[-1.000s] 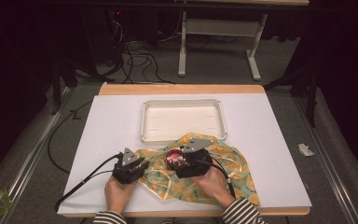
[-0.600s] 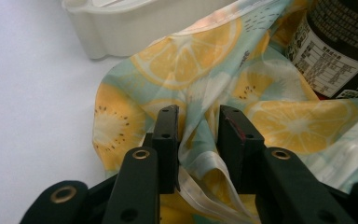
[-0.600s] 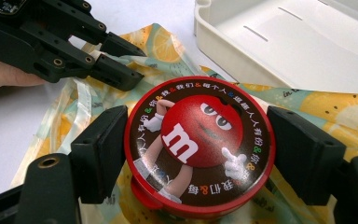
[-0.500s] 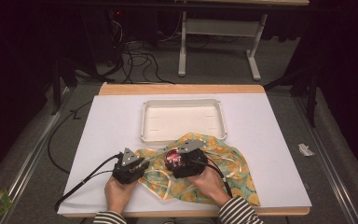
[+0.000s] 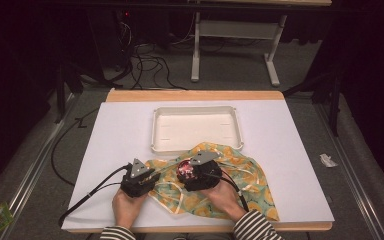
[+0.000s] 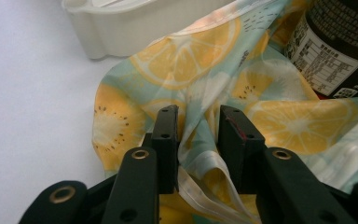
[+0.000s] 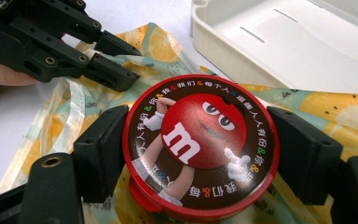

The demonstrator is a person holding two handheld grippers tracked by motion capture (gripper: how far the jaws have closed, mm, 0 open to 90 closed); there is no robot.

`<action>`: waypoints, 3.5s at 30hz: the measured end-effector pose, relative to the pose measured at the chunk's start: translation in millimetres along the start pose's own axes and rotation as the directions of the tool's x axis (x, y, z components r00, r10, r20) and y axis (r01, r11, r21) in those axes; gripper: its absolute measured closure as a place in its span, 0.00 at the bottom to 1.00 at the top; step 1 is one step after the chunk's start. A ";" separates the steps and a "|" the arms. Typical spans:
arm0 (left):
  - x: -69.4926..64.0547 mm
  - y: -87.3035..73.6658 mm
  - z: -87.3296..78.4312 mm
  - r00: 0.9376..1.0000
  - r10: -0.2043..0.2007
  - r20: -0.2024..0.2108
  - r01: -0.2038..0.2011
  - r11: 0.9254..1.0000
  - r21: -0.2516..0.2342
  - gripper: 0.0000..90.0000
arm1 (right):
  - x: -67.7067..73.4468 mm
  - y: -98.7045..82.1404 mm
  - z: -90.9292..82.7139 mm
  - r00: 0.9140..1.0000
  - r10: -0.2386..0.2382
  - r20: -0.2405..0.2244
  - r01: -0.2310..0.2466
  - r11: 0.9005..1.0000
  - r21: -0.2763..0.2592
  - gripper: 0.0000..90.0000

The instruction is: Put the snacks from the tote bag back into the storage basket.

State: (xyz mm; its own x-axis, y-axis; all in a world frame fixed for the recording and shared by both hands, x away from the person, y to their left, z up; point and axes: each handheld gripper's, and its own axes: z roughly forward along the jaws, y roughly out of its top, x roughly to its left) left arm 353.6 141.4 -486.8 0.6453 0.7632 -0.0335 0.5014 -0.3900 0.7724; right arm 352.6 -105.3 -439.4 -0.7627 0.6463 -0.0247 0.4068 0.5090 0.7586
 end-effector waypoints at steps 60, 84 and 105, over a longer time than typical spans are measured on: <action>0.3 0.0 0.0 1.000 0.002 0.007 -0.002 1.000 0.000 0.74 | -16.9 -0.5 -48.5 1.000 0.028 0.004 -0.028 0.998 -0.053 0.29; 0.4 0.0 0.0 1.000 0.002 0.008 -0.002 1.000 0.001 0.73 | -29.2 3.1 -69.5 0.999 0.033 0.015 -0.032 0.998 -0.062 0.29; 0.6 0.0 -0.1 1.000 0.002 0.013 -0.002 1.000 0.001 0.73 | -41.7 16.1 -81.7 0.999 0.042 0.018 -0.041 0.998 -0.049 0.29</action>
State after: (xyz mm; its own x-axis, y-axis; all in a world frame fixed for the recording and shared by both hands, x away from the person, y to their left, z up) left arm 353.9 141.9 -486.8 0.6536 0.7558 -0.0396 0.5006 -0.3925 0.7716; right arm 349.8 -170.5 -373.0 -0.7360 0.6770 -0.0045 0.4126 0.4540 0.7897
